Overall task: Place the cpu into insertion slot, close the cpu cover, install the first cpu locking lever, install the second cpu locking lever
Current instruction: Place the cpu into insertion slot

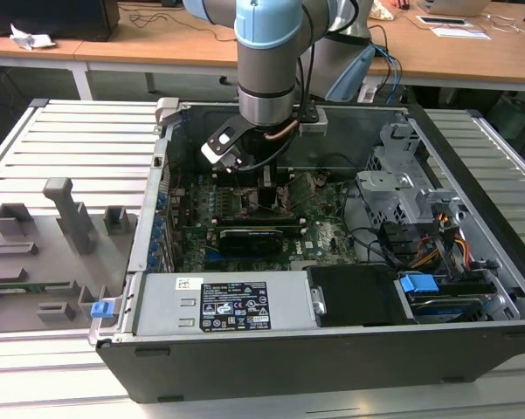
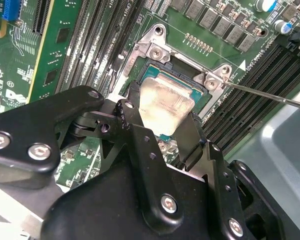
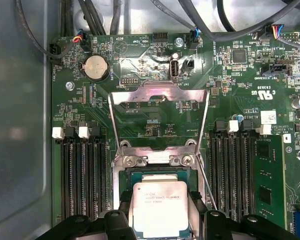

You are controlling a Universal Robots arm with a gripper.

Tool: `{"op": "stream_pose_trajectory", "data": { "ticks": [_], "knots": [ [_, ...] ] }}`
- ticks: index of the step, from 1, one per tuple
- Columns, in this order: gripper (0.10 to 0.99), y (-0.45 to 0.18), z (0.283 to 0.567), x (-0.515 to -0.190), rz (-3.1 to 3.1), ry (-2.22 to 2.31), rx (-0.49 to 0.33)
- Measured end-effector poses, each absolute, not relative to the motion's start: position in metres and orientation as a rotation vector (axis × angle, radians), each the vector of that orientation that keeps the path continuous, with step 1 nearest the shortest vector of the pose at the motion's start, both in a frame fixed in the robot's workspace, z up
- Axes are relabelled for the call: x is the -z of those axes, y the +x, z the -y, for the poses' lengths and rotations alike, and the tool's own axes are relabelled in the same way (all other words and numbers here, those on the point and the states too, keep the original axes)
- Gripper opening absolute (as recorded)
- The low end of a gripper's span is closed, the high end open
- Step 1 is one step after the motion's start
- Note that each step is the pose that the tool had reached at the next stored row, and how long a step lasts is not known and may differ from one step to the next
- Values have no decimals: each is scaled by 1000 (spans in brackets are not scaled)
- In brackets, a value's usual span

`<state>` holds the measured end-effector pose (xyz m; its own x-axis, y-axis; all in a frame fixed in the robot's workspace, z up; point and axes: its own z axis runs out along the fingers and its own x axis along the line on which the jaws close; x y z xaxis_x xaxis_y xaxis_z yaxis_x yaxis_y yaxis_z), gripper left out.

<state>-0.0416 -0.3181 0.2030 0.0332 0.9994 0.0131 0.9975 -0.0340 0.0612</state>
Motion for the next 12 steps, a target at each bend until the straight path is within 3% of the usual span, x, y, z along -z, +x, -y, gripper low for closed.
{"op": "stream_pose_trajectory", "data": {
  "ticks": [12],
  "knots": [
    [529,-42,318,-203,-2159,2232,-80]
  ]
}}
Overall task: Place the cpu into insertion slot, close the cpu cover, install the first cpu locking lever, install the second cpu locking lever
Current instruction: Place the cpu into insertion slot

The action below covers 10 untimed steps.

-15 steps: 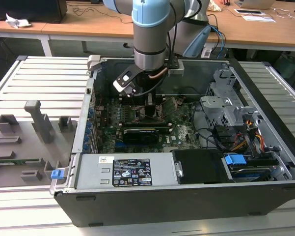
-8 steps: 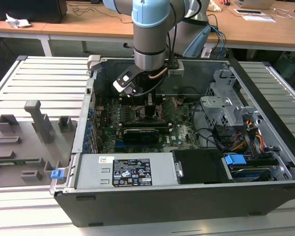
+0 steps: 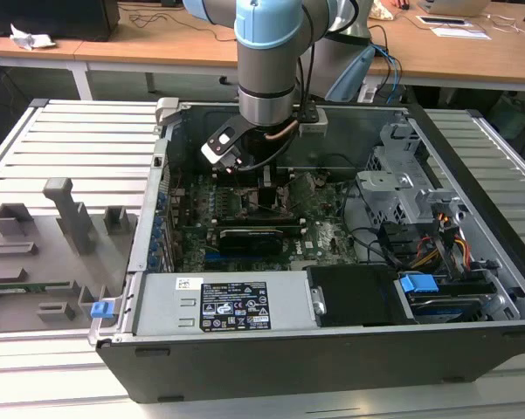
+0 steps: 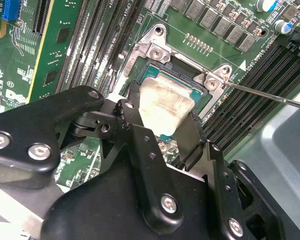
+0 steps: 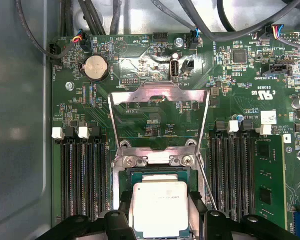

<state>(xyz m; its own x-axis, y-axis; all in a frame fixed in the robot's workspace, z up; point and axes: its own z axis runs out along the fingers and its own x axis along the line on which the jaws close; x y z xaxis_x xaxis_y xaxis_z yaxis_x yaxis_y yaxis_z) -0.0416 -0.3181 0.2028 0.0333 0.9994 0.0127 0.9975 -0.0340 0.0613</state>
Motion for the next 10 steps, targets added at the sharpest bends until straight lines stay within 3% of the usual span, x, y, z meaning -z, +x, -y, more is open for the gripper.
{"op": "stream_pose_trajectory", "data": {
  "ticks": [3,4,10],
  "knots": [
    [541,-42,318,-203,-2159,2232,-80],
    [604,-42,318,-203,-2159,2232,-80],
    [604,-42,318,-205,-2159,2232,-80]
  ]
}}
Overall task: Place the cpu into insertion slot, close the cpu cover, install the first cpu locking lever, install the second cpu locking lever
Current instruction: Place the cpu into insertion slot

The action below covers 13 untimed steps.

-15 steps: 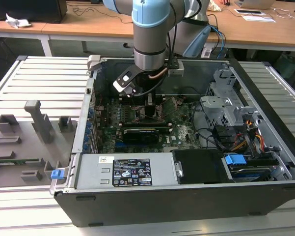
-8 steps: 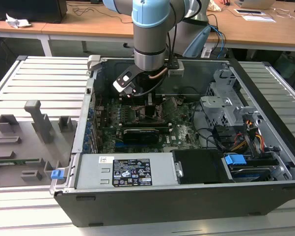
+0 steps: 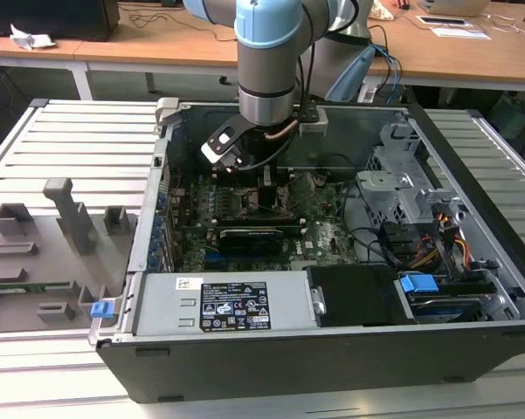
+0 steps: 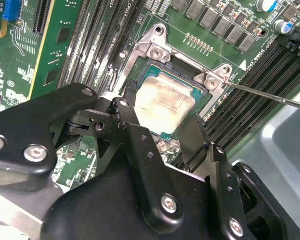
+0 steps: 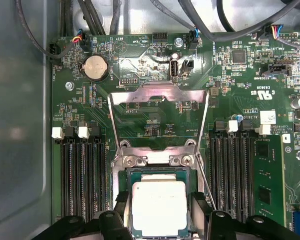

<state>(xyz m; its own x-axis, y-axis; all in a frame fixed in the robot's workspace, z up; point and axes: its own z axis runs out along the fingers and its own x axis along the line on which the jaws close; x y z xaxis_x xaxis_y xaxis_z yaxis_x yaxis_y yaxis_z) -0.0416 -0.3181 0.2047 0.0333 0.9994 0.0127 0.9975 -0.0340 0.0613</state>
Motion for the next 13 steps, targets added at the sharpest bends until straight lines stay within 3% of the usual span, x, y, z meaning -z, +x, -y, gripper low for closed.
{"op": "stream_pose_trajectory", "data": {
  "ticks": [5,13],
  "knots": [
    [588,-42,318,-209,-2159,2232,-81],
    [106,-42,318,-212,-2159,2232,-80]
  ]
}}
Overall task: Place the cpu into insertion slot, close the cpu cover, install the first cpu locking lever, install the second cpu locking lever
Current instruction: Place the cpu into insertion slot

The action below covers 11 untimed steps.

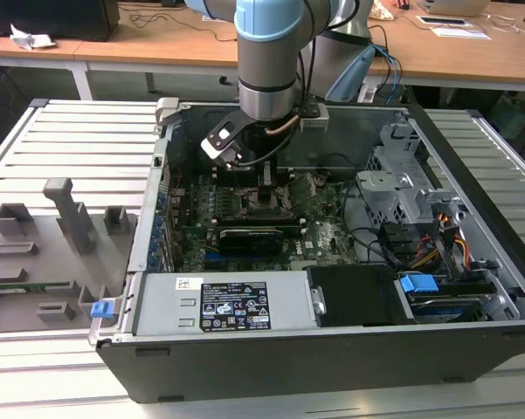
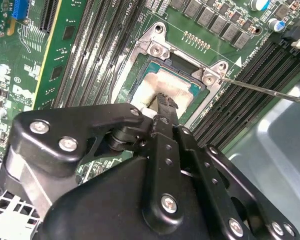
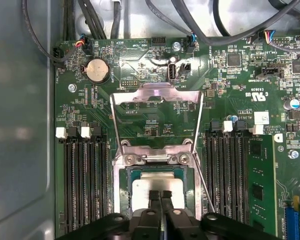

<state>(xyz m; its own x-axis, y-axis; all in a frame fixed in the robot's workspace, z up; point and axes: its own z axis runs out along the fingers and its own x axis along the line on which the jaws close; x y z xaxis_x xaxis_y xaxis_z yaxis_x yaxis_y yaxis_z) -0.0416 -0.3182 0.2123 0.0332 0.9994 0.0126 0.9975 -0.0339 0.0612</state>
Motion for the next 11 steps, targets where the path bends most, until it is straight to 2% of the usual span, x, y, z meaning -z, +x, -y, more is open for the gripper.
{"op": "stream_pose_trajectory", "data": {
  "ticks": [11],
  "knots": [
    [106,-42,318,-216,-2158,2232,-80]
  ]
}}
